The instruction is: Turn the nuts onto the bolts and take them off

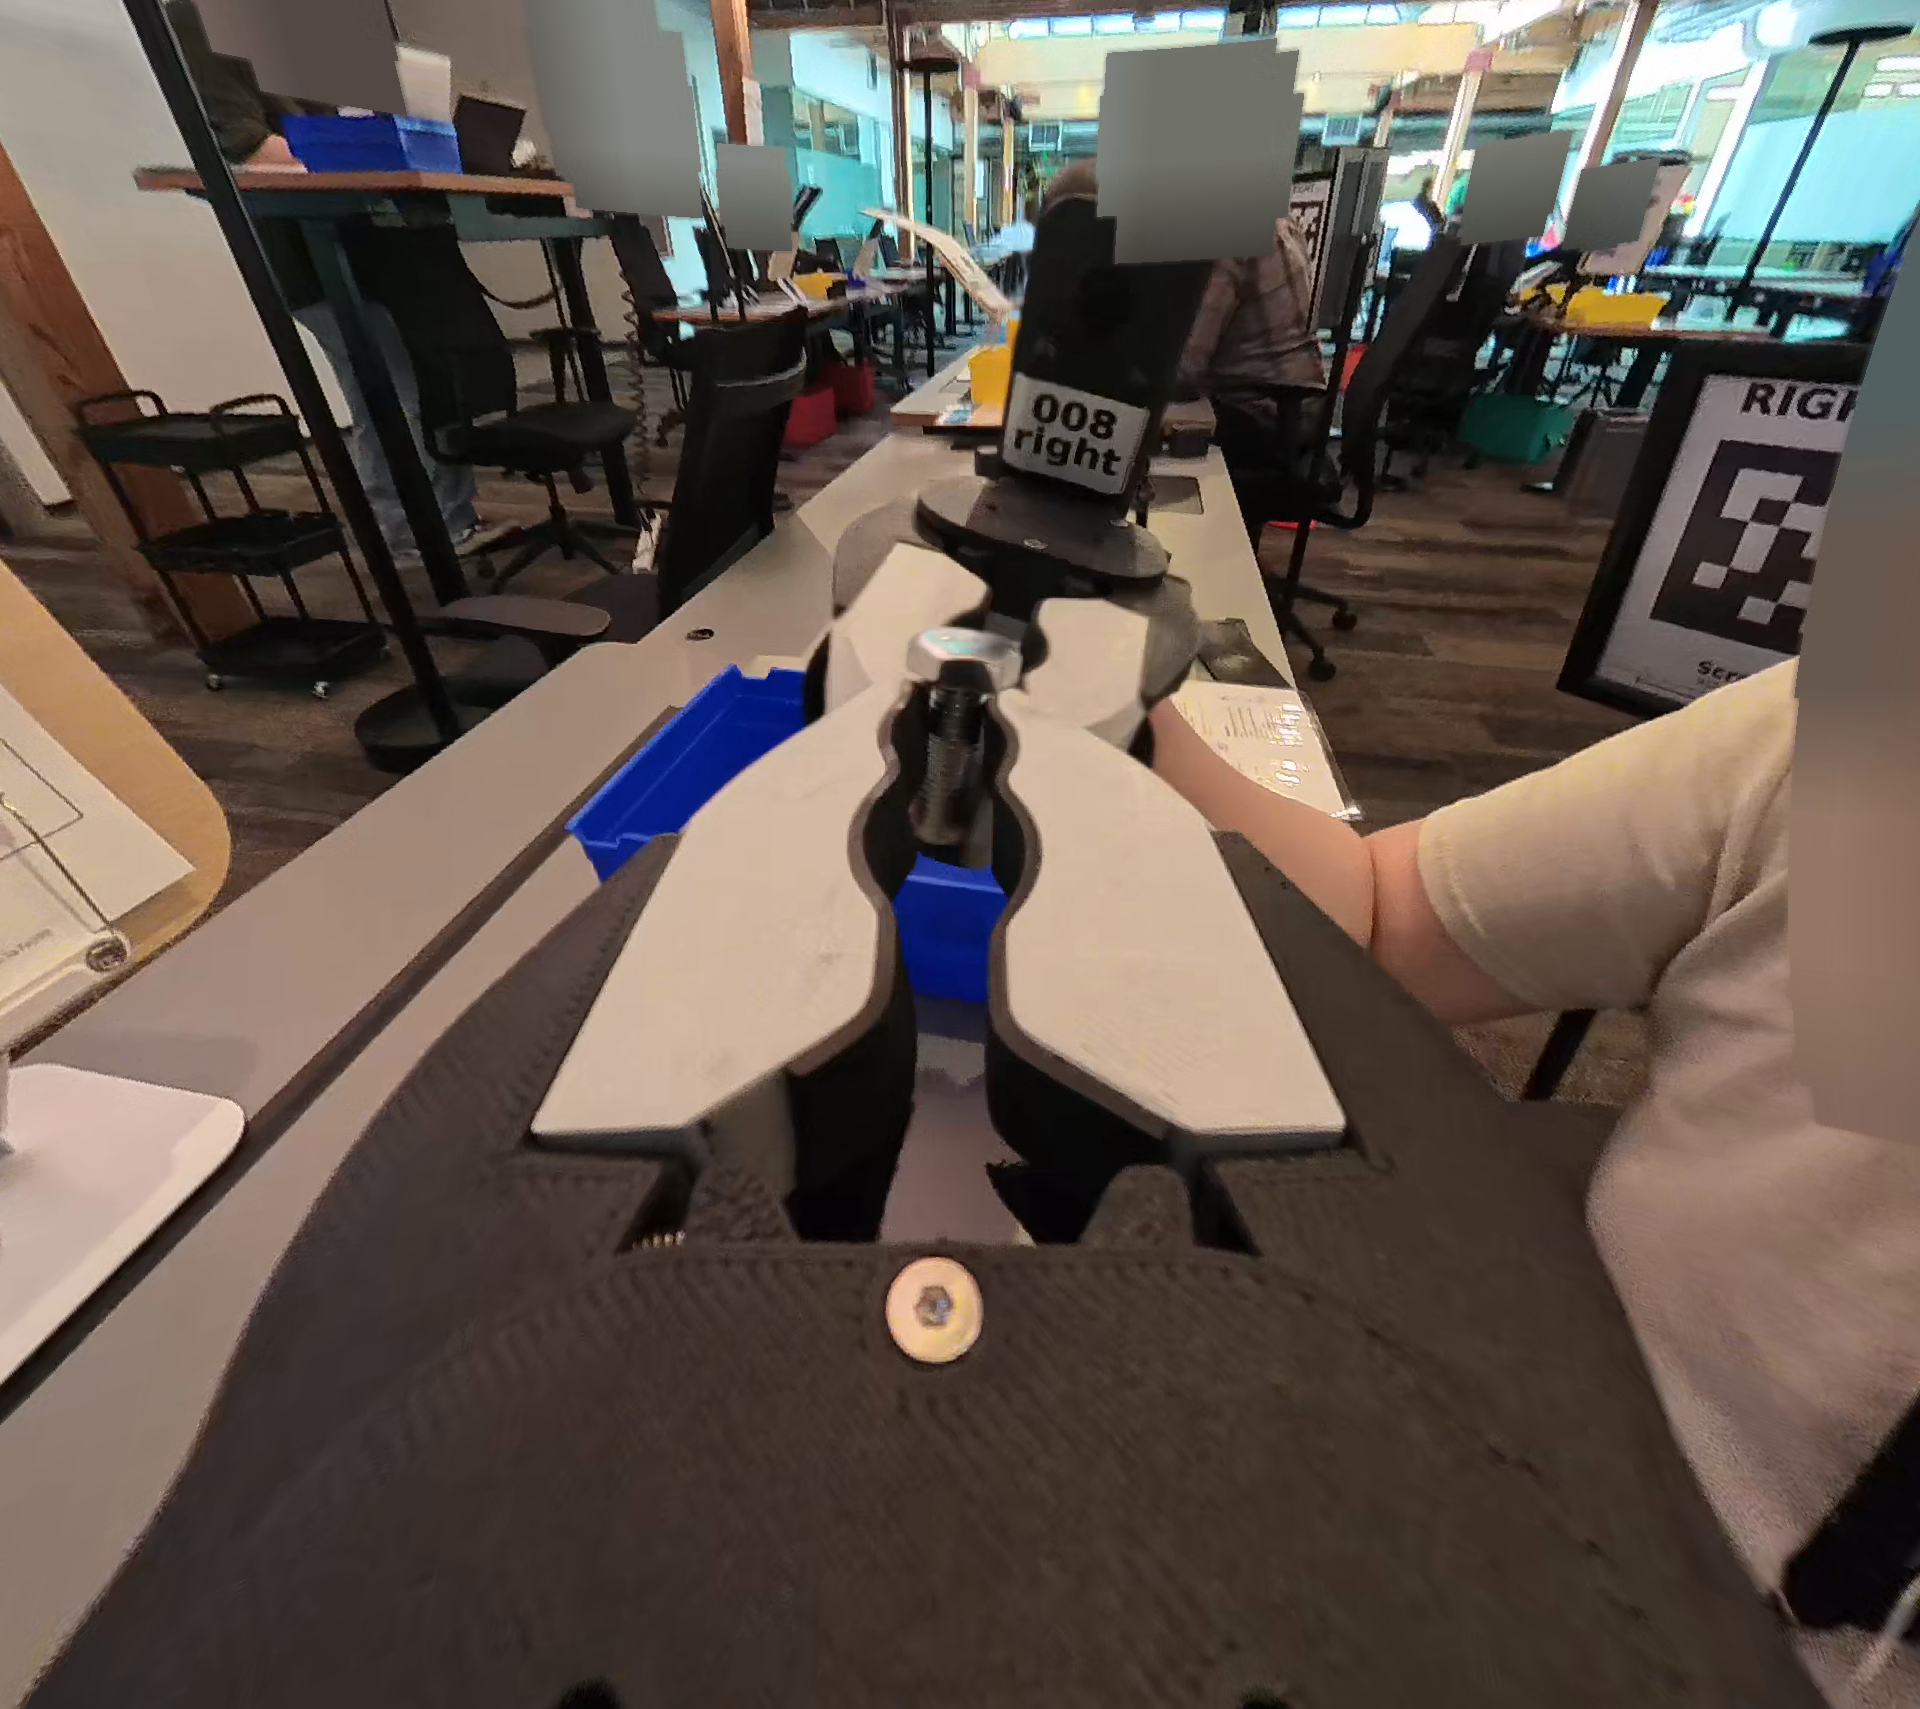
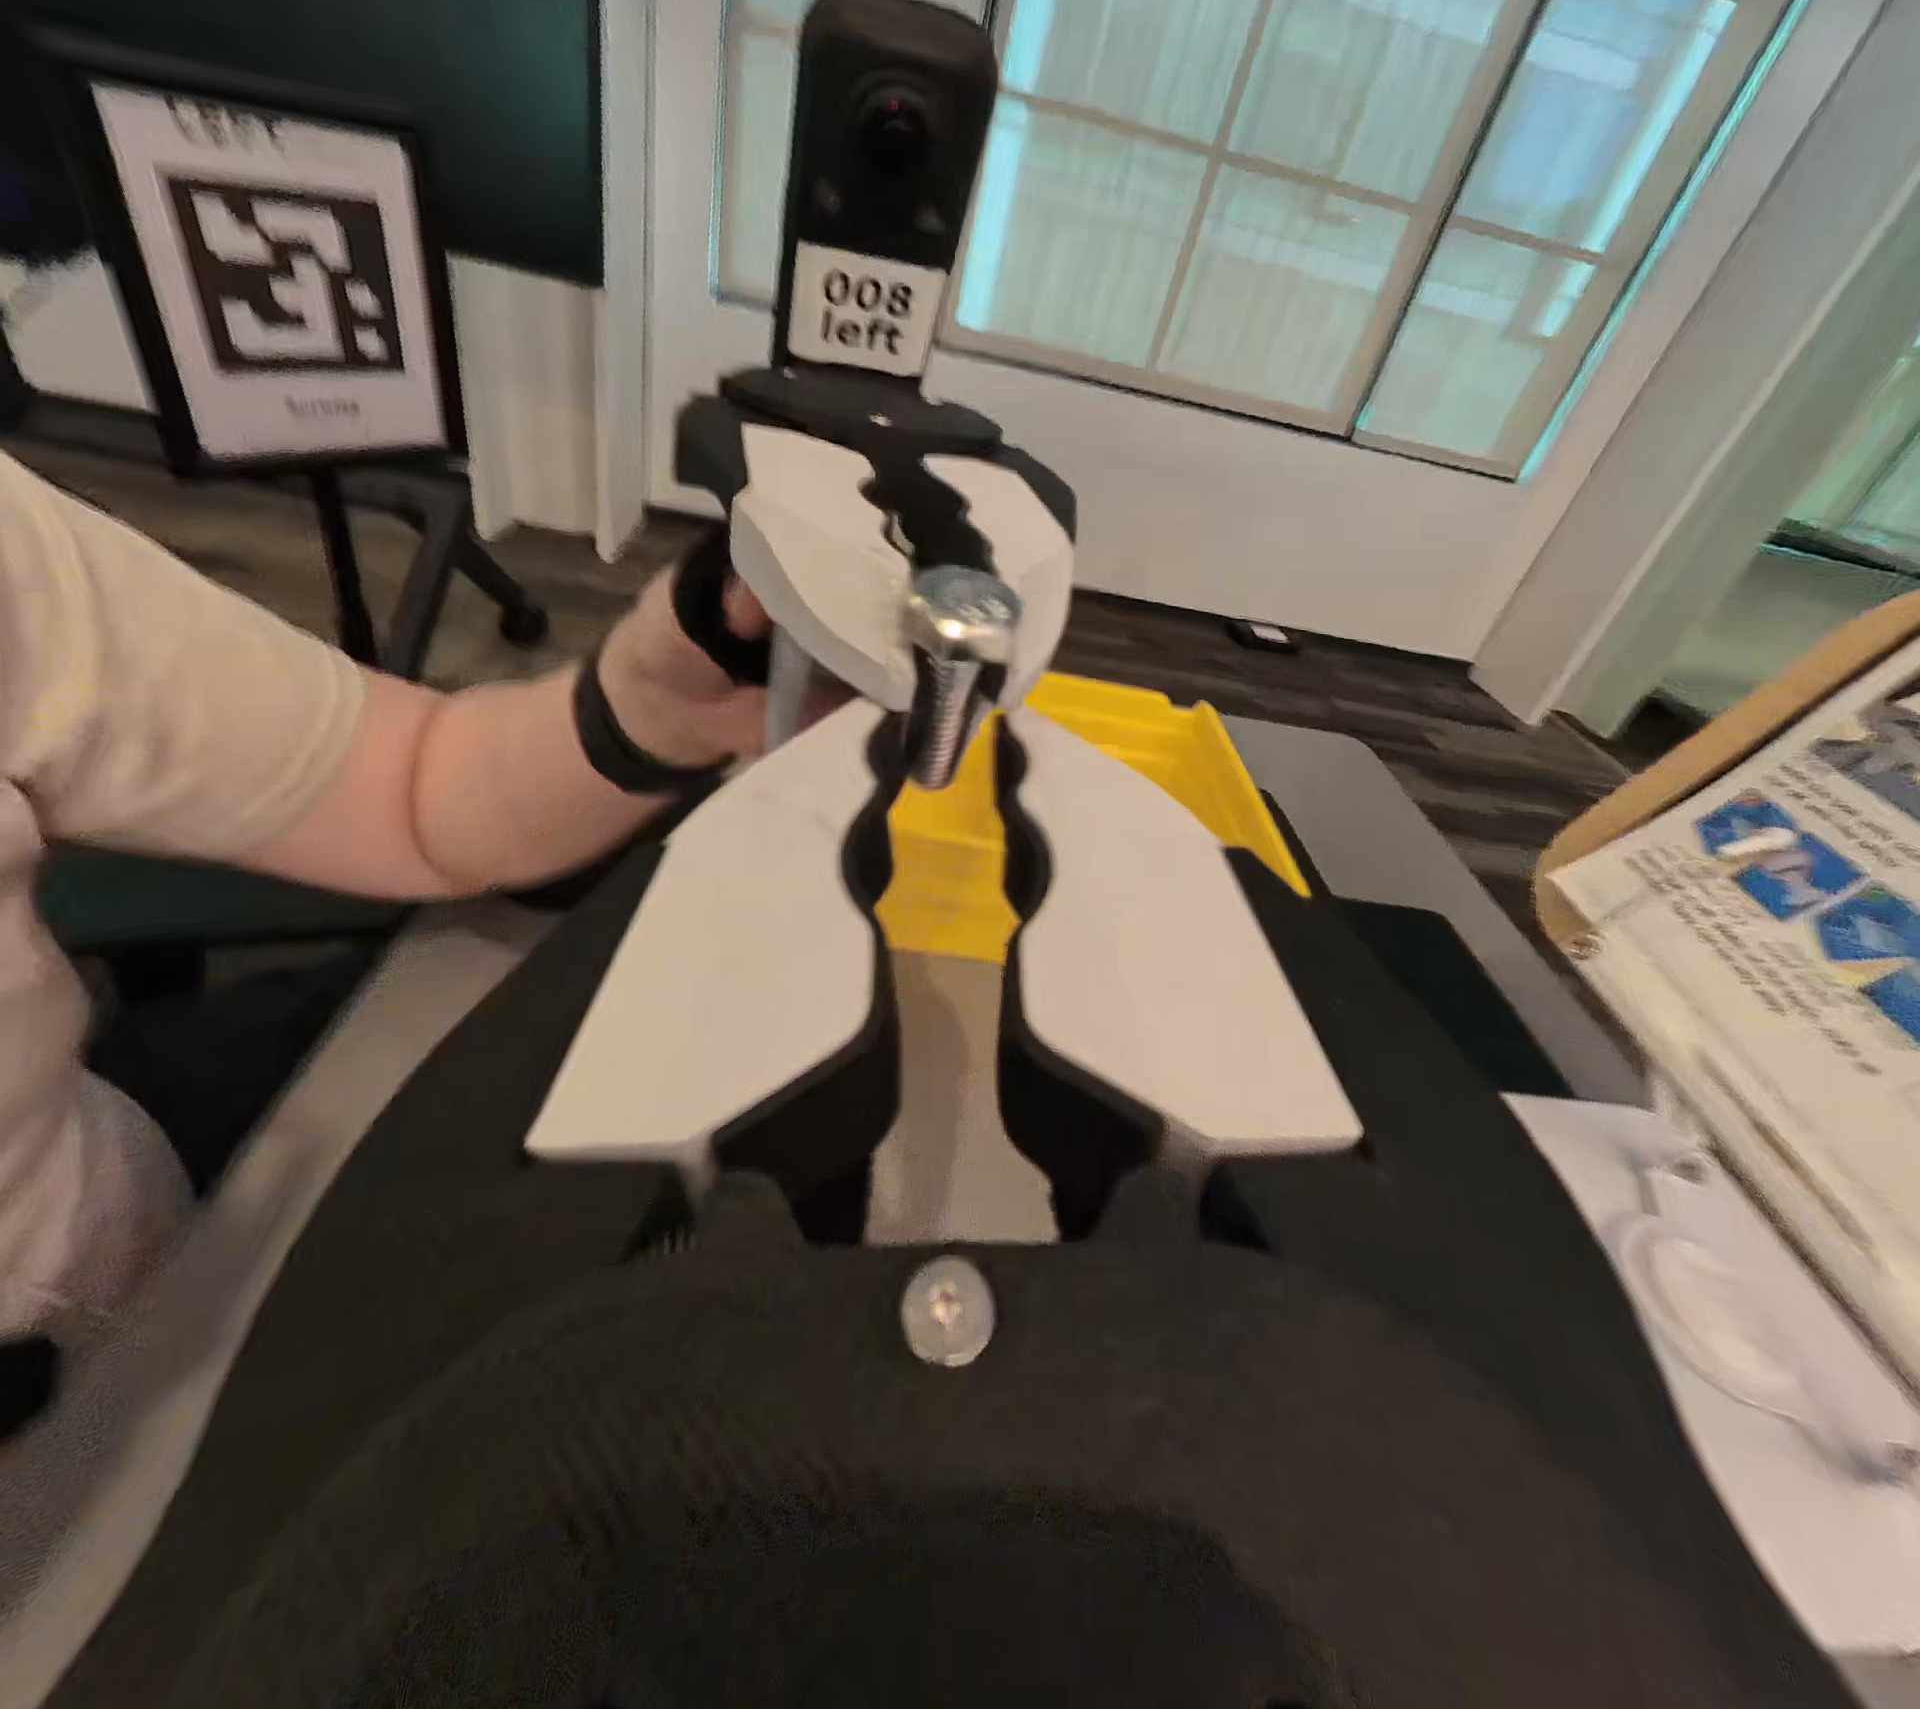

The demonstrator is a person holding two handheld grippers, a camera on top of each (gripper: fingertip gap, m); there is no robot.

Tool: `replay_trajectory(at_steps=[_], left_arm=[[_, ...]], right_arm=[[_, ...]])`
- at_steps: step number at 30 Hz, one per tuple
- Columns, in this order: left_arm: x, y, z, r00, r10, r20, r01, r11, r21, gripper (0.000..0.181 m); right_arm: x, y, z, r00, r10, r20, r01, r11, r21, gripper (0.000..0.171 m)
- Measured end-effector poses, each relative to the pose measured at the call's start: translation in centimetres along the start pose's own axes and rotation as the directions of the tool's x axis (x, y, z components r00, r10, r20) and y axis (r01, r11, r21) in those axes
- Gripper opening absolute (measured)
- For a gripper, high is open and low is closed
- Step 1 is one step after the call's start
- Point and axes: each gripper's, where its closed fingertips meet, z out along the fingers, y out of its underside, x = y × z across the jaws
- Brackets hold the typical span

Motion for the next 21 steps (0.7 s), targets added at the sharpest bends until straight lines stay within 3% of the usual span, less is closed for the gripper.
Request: replay_trajectory(at_steps=[3, 5, 7, 8, 10, 13, 18, 21], left_arm=[[-0.4, 0.7, 0.1, 0.999, -0.028, 0.030, 0.028, 1.000, -0.003, 0.013], [-0.8, 1.4, -0.3, 0.995, -0.093, 0.043, 0.095, 0.995, -0.041, 0.015], [-1.8, 2.1, -1.0, 0.984, -0.155, 0.090, 0.160, 0.985, -0.056, 0.051], [-2.2, 2.7, -1.3, 0.978, -0.183, 0.102, 0.191, 0.978, -0.078, 0.059], [-2.7, 3.3, -1.9, 0.969, -0.226, 0.101, 0.237, 0.965, -0.109, 0.062], [-2.5, 3.3, -2.0, 0.952, -0.297, 0.073, 0.303, 0.949, -0.092, 0.058], [-3.3, 4.4, -2.0, 0.942, -0.266, 0.203, 0.294, 0.948, -0.123, 0.054], [-4.5, 6.1, -2.0, 0.927, -0.244, 0.284, 0.302, 0.936, -0.183, 0.053]], right_arm=[[0.4, 1.0, 0.0, 0.997, -0.069, -0.044, 0.064, 0.994, -0.090, 0.010], [1.0, 1.7, -0.1, 0.968, -0.227, -0.103, 0.208, 0.963, -0.168, 0.011], [2.8, 1.7, -0.6, 0.817, -0.526, -0.236, 0.463, 0.843, -0.275, 0.010], [3.3, 1.8, -0.8, 0.715, -0.648, -0.263, 0.560, 0.756, -0.340, 0.010], [3.6, 1.9, -0.8, 0.506, -0.824, -0.254, 0.693, 0.564, -0.449, 0.010], [4.7, 1.9, -0.9, 0.211, -0.950, -0.228, 0.739, 0.308, -0.599, 0.010], [5.4, 3.4, 0.4, -0.012, -0.991, -0.134, 0.720, 0.084, -0.689, 0.010], [5.8, 4.3, 1.1, -0.063, -0.994, -0.092, 0.685, 0.024, -0.728, 0.011]])
